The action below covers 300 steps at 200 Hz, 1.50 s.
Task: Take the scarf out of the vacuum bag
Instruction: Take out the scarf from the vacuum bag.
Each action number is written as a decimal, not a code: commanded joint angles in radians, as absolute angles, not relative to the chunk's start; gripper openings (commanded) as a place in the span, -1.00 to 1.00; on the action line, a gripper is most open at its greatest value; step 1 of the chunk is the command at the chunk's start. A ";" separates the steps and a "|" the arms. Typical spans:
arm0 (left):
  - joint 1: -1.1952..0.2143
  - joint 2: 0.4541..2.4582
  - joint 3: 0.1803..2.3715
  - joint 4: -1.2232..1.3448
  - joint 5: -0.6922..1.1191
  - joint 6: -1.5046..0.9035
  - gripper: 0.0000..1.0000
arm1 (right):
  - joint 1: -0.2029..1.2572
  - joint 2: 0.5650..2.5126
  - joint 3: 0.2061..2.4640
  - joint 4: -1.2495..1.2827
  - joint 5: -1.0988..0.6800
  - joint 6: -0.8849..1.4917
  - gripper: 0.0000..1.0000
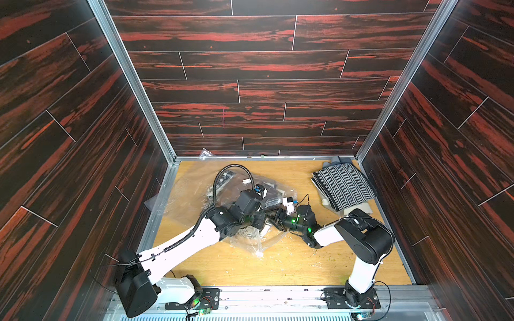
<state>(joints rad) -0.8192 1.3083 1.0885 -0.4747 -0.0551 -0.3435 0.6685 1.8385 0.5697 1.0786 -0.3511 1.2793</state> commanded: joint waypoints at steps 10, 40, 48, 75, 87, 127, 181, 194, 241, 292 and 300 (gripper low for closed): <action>-0.826 1.308 1.053 -0.488 -0.028 -0.317 -1.00 | 0.687 1.822 0.575 1.056 -0.333 1.279 0.26; -0.831 1.304 1.037 -0.510 -0.027 -0.314 -1.00 | 0.703 1.824 0.591 1.047 -0.324 1.283 0.26; -0.831 1.297 1.031 -0.510 -0.029 -0.317 -1.00 | 0.707 1.824 0.593 1.051 -0.323 1.286 0.25; -0.833 1.268 1.008 -0.512 -0.046 -0.324 -1.00 | 0.724 1.793 0.586 1.046 -0.313 1.291 0.24; -0.833 1.259 1.002 -0.515 -0.056 -0.324 -1.00 | 0.728 1.763 0.589 1.013 -0.309 1.281 0.24; -0.833 1.243 0.989 -0.514 -0.069 -0.326 -1.00 | 0.739 1.677 0.610 0.931 -0.317 1.272 0.22; -0.833 1.218 0.992 -0.509 -0.081 -0.329 -1.00 | 0.742 1.659 0.626 0.908 -0.341 1.289 0.18; -0.833 1.218 0.998 -0.515 -0.084 -0.328 -1.00 | 0.743 1.673 0.617 0.929 -0.340 1.305 0.15; -0.833 1.201 0.999 -0.515 -0.081 -0.325 -1.00 | 0.771 1.686 0.582 0.958 -0.341 1.325 0.15; -0.833 1.185 0.994 -0.512 -0.093 -0.320 -1.00 | 0.811 1.680 0.587 0.930 -0.334 1.332 0.15; -0.832 1.182 0.993 -0.512 -0.094 -0.319 -1.00 | 0.814 1.684 0.589 0.933 -0.334 1.334 0.15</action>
<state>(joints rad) -0.8288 1.2209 1.0000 -0.4858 -0.0792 -0.3290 0.7898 1.6703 0.5915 0.9337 -0.3256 1.3281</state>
